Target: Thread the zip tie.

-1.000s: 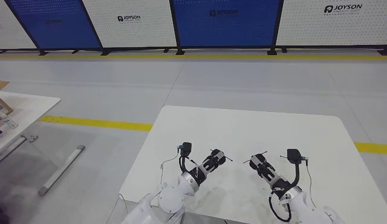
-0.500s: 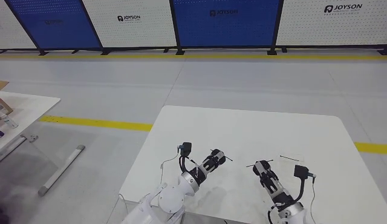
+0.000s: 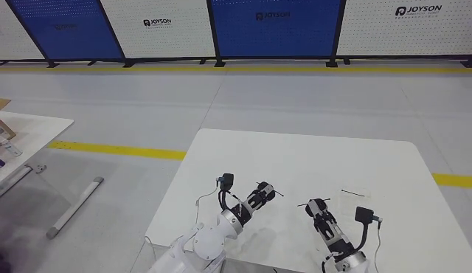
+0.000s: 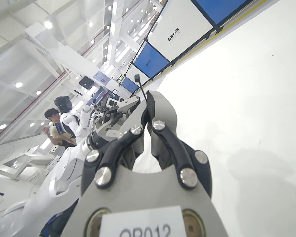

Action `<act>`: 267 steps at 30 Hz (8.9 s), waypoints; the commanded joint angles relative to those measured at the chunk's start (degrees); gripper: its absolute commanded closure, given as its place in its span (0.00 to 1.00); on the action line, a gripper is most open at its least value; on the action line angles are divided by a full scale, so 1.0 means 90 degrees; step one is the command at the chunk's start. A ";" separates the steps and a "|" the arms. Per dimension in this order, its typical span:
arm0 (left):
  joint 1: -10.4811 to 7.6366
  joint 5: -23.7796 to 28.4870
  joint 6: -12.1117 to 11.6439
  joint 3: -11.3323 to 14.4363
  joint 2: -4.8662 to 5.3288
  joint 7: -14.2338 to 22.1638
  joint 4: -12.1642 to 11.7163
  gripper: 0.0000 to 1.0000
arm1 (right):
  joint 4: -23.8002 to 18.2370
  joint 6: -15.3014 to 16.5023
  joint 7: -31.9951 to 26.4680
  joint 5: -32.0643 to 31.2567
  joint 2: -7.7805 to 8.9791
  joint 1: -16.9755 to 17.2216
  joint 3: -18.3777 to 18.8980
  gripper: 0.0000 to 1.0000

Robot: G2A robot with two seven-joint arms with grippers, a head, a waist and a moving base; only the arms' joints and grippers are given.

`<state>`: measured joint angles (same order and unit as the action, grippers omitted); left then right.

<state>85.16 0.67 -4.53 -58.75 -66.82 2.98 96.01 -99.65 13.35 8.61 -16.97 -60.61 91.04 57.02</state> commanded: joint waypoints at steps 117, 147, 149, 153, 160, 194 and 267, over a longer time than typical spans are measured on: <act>0.0103 -0.0444 -0.0206 0.0406 -0.0133 -0.0555 0.0137 1.00 | 0.0417 -0.0513 -0.0915 0.0763 -0.0733 -0.0282 0.0193 1.00; 0.0027 0.0504 -0.0527 0.0334 -0.0236 -0.0283 0.0057 1.00 | 0.0339 -0.0202 -0.0934 0.0886 -0.0850 -0.0194 0.0330 1.00; 0.0022 0.0436 -0.0518 0.0338 -0.0242 -0.0320 0.0030 1.00 | 0.0341 -0.0192 -0.0948 0.0904 -0.0854 -0.0171 0.0372 1.00; 0.0018 0.0130 -0.0476 0.0336 -0.0244 -0.0440 0.0013 1.00 | 0.0315 -0.0188 -0.0931 0.0873 -0.0863 -0.0115 0.0428 1.00; 0.0074 -0.0018 -0.0446 0.0337 -0.0253 -0.0462 0.0064 1.00 | 0.0285 -0.0267 -0.0955 0.0781 -0.0892 -0.0083 0.0444 1.00; 0.0066 -0.0501 -0.0144 0.0455 -0.0324 -0.0382 0.0054 0.81 | 0.0270 -0.0371 -0.1031 0.0694 -0.1039 -0.0048 0.0557 1.00; 0.0129 -0.0864 -0.0216 0.0429 -0.0403 -0.0271 0.0055 1.00 | 0.0112 -0.0329 -0.1459 0.0681 -0.1179 0.0144 0.0931 1.00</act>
<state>86.21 -7.24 -6.25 -54.82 -70.46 0.44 96.38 -98.71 10.23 -4.45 -10.87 -71.21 92.35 65.40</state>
